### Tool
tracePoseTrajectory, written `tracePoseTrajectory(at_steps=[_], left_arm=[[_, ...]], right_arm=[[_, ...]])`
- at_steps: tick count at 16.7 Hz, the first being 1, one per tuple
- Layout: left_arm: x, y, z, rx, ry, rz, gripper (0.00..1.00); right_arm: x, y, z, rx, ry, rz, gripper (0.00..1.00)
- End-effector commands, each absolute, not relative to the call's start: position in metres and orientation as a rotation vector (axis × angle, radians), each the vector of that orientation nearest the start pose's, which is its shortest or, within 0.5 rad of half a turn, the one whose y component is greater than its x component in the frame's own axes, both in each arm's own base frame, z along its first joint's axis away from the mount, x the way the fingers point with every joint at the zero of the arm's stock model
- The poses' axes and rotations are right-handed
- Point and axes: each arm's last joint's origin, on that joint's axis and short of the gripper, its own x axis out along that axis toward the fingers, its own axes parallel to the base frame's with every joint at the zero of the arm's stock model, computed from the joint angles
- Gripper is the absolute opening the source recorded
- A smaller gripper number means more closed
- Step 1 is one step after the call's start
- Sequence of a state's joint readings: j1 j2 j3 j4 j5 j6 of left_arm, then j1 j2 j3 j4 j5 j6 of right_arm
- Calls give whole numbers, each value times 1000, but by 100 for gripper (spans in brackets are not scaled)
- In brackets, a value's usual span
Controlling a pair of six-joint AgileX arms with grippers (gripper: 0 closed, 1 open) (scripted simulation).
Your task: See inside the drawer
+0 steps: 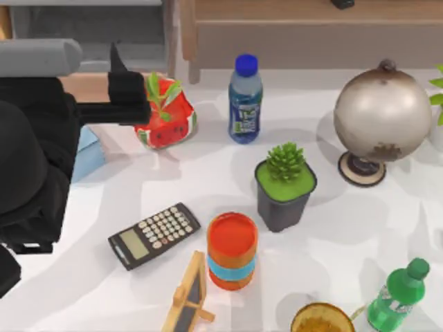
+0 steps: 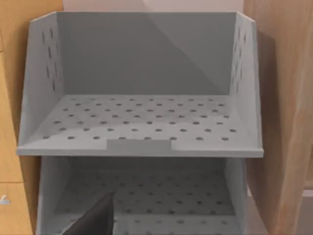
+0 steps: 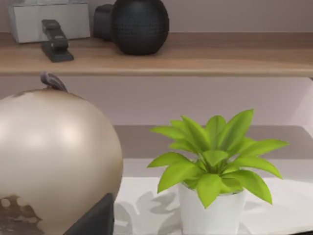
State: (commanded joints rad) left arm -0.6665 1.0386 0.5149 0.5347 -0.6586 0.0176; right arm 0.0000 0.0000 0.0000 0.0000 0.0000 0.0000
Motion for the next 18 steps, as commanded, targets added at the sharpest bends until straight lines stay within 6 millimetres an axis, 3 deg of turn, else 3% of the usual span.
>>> tracePoseTrajectory(at_steps=[6,10,13,18], left_arm=[[199,-121,257,33,0,10,100],[250,-102,253,224,8,59,100],[303,-65,238,472,36,96,100],[376,36,188,957,94,101,100]], right_arm=[[106,-1,160,0,0,0,100],[106,-1,160,0,0,0,100],[106,-1,160,0,0,0,100],[106,-1,160,0,0,0,100]])
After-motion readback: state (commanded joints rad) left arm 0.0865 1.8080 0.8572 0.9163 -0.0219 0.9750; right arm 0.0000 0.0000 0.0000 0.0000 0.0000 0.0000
